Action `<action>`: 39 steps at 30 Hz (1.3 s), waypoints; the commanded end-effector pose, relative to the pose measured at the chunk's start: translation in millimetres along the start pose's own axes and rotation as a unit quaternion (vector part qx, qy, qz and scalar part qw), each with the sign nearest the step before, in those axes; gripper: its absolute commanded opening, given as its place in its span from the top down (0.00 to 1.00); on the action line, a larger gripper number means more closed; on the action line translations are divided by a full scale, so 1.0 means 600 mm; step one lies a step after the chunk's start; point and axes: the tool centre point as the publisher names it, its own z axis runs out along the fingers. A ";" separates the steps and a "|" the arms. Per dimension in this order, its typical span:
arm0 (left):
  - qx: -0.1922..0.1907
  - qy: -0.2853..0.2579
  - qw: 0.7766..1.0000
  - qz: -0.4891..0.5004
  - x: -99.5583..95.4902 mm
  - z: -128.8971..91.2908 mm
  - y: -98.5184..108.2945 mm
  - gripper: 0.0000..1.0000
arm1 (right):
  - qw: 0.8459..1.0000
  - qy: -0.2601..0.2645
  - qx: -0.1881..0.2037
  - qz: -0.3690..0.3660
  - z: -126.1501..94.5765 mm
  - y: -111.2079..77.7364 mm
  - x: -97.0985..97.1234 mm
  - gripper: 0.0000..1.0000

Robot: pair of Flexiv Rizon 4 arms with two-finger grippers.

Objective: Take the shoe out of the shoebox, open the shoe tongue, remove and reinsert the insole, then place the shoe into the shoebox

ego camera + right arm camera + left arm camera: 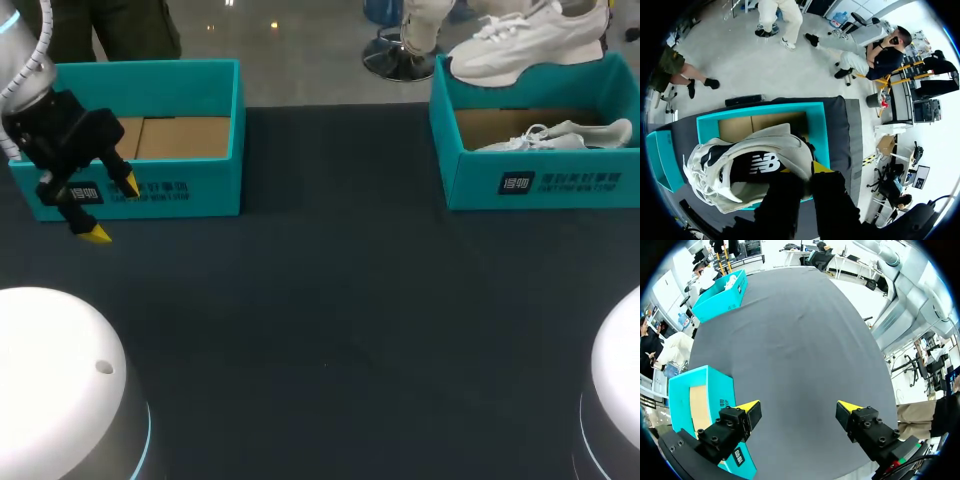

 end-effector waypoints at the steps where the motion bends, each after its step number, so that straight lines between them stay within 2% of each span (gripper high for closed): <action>1: -0.001 0.000 1.000 0.000 0.001 0.000 0.001 0.00 | 1.000 -0.001 0.005 0.019 0.003 -0.010 -0.007 1.00; 9: -0.001 0.000 1.000 0.000 0.001 0.000 0.001 0.00 | 0.998 0.003 0.013 0.068 0.031 -0.029 -0.014 1.00; 20: -0.001 0.000 1.000 0.000 0.001 0.000 0.001 0.00 | 0.996 0.009 0.015 0.090 0.059 -0.035 -0.028 1.00; 39: -0.001 0.000 1.000 0.000 0.001 0.000 0.001 0.00 | 0.993 0.021 0.021 0.117 0.190 -0.036 -0.021 1.00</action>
